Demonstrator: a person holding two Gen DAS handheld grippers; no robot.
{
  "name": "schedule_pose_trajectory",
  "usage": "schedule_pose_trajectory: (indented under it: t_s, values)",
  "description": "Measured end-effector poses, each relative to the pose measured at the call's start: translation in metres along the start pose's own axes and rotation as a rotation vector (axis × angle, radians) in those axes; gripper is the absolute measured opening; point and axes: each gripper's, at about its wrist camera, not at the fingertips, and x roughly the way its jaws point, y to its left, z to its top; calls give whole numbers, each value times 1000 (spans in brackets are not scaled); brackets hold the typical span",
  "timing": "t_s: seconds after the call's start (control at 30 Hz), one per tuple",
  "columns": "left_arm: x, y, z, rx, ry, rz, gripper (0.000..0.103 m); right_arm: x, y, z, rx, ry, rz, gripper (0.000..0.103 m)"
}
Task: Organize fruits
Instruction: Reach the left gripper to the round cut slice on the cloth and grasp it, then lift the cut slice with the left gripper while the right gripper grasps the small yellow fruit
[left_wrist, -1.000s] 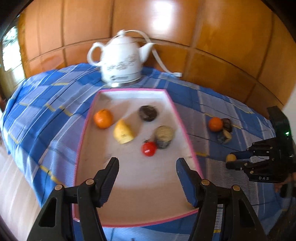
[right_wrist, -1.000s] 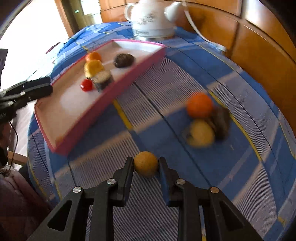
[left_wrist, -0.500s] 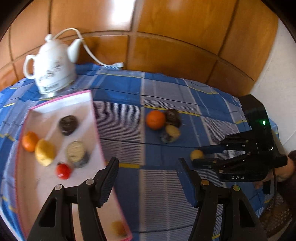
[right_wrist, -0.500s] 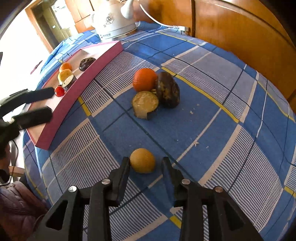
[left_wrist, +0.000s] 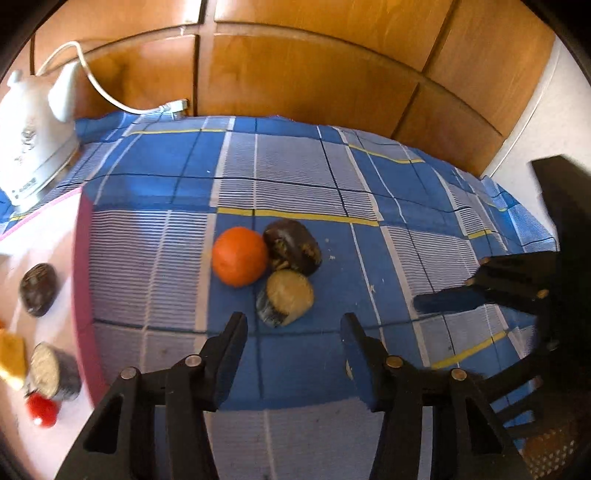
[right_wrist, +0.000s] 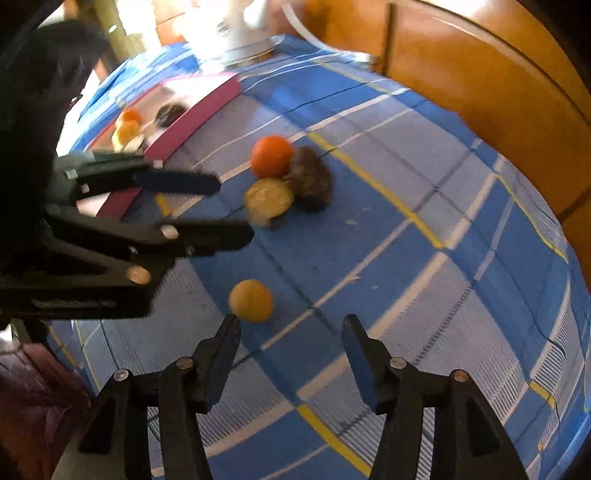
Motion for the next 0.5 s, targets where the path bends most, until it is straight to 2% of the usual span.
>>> schedule_pose_trajectory:
  t_s: [0.17,0.23,0.27,0.3,0.5]
  values:
    - [22,-7,8,17,11,41,51,5,-14,2,57,23,-38,58]
    - [28,-7,10,19,9,69,46,5,-12,3,46,23,-33,58]
    - [31,-5,11,13,8,84,39,6,-10,5,41,20,-31,58]
    - [33,-3,12,4,1,94,36,7,-7,7,38,17,-31,58]
    - [15,14,-7,-64,-22,53,36,6,-11,3,51,19,-42,58]
